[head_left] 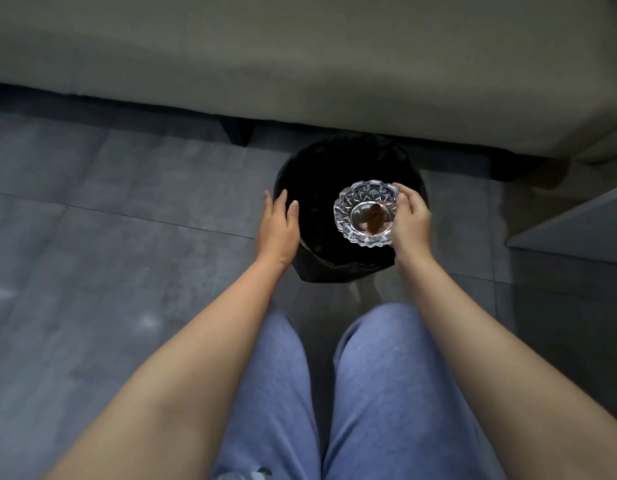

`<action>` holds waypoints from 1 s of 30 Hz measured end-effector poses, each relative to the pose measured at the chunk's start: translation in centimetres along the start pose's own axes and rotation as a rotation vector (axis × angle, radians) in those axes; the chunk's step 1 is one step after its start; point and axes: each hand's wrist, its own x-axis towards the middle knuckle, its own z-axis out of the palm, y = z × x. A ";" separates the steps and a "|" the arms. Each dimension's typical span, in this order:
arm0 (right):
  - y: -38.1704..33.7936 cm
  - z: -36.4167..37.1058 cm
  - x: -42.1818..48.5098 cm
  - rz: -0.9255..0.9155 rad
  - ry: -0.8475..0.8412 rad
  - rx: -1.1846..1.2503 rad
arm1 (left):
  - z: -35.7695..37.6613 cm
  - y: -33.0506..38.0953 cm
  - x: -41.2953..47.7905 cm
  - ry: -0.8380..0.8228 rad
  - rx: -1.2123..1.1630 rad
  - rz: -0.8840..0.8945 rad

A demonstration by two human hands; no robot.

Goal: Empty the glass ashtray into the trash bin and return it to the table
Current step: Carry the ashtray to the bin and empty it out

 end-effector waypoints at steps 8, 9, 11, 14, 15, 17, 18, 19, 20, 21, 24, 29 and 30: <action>1.2 -0.9 0.9 0.000 0.036 -0.019 | 0.9 -0.4 1.3 0.066 -0.057 -0.008; 1.4 -1.0 1.0 0.002 0.039 -0.028 | 1.0 -0.5 1.3 0.082 -0.051 -0.003; 1.4 -1.1 1.1 -0.003 0.047 -0.049 | 1.1 -0.5 1.2 0.114 -0.042 -0.003; 1.3 -1.1 1.2 -0.007 0.060 -0.077 | 0.8 -0.6 1.1 0.145 -0.022 0.028; 1.3 -1.1 1.3 -0.006 0.064 -0.082 | 0.6 -0.5 1.0 0.152 -0.012 0.047; 1.2 -1.0 1.3 -0.003 0.066 -0.090 | 0.0 -0.3 1.1 0.169 0.003 0.083; 1.2 -0.9 1.3 -0.003 0.066 -0.094 | -0.3 -0.1 1.1 0.176 0.009 0.106; 1.2 -0.9 1.3 -0.005 0.065 -0.096 | -0.6 0.2 1.2 0.180 0.015 0.132; 1.3 -0.9 1.2 -0.006 0.064 -0.099 | -0.9 0.5 1.2 0.180 0.021 0.159; 1.3 -0.8 1.2 -0.004 0.062 -0.105 | -1.1 0.8 1.2 0.180 0.029 0.181; 1.4 -0.8 1.0 0.005 0.058 -0.119 | -1.3 1.3 1.0 0.168 0.046 0.212; 1.6 -0.8 0.8 0.012 0.058 -0.169 | -1.0 1.6 0.8 0.155 0.048 0.271; 1.6 -0.9 0.8 0.011 0.053 -0.183 | -1.0 1.7 0.7 0.149 0.054 0.276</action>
